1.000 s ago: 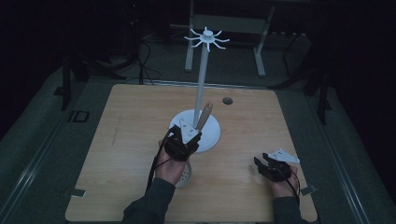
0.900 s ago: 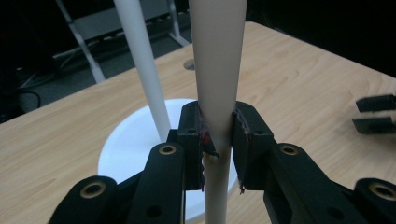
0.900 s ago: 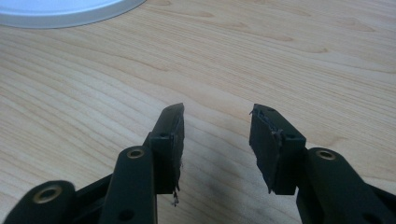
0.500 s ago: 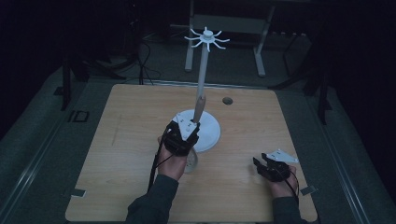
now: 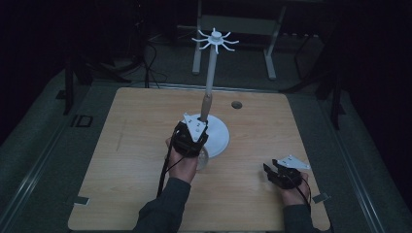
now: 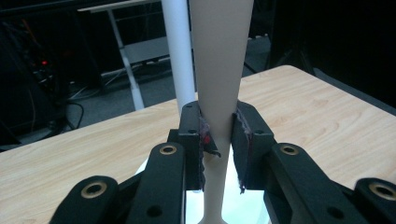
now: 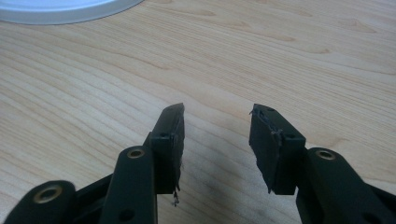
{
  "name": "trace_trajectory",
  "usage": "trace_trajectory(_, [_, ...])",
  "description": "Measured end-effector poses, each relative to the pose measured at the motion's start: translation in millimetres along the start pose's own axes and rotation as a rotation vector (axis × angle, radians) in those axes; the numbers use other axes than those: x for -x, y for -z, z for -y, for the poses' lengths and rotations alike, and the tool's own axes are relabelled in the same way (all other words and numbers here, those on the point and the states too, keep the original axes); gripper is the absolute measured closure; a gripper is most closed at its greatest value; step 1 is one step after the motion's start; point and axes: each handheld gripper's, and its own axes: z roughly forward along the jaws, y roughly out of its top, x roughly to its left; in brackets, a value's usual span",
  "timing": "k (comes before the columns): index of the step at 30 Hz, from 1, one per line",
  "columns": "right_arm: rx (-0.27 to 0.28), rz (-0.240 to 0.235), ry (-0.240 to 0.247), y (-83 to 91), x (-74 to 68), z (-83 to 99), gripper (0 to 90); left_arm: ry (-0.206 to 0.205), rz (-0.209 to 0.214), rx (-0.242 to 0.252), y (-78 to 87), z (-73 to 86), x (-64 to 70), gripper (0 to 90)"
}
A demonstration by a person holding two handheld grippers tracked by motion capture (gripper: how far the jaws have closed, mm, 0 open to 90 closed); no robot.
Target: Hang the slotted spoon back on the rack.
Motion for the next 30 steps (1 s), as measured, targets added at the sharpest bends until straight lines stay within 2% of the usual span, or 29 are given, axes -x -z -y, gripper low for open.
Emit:
trace_trajectory(13, [-0.003, 0.007, 0.002, -0.6, -0.1, 0.1, 54.9, -0.002, -0.047, 0.034, 1.8, -17.9, -0.3, 75.0])
trace_trajectory(20, [-0.006, 0.007, 0.003, -1.0, -0.4, 0.2, 54.9, -0.024, -0.052, 0.046, 4.2, -31.0, 3.3, 75.0])
trace_trajectory(30, [-0.006, 0.006, 0.003, -1.1, -0.3, 0.3, 54.9, -0.025, -0.075, 0.055, 6.0, -44.8, 3.3, 75.0])
